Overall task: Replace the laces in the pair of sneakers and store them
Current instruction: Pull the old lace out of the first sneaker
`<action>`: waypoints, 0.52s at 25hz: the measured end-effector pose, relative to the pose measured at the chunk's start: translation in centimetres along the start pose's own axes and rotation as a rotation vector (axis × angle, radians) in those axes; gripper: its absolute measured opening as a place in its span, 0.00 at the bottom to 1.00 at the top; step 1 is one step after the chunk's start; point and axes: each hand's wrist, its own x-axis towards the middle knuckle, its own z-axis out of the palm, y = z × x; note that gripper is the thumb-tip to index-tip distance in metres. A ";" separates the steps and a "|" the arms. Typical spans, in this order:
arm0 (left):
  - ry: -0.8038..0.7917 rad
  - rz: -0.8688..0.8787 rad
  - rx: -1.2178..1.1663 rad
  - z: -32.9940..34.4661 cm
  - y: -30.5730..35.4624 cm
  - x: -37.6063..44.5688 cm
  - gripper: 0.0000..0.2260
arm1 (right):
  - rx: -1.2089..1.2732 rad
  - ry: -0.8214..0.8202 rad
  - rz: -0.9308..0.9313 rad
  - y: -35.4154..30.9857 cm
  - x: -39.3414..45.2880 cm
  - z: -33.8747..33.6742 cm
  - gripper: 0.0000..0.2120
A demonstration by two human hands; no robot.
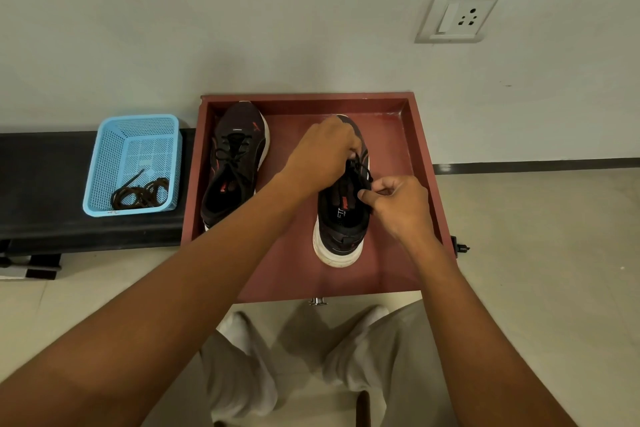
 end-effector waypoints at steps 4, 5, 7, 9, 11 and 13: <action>0.038 -0.160 -0.111 -0.5 -1.2 -0.6 0.08 | 0.004 -0.002 -0.003 0.0 -0.1 0.1 0.03; 0.035 -0.183 -0.116 -0.6 -1.3 -0.9 0.08 | 0.010 -0.002 -0.003 -0.1 -0.2 0.0 0.04; 0.060 -0.219 -0.115 -0.6 -1.4 -1.5 0.08 | 0.012 0.002 -0.003 -0.2 -0.2 0.1 0.05; 0.098 -0.244 -0.110 -0.4 -1.4 -2.2 0.08 | 0.012 0.011 -0.003 -0.2 -0.3 0.2 0.04; 0.124 -0.256 -0.117 -0.4 -1.3 -3.0 0.08 | 0.011 0.027 -0.008 -0.2 -0.4 0.3 0.04; 0.139 -0.261 -0.129 -0.6 -1.2 -3.8 0.09 | 0.003 0.029 -0.024 -0.2 -0.5 0.3 0.03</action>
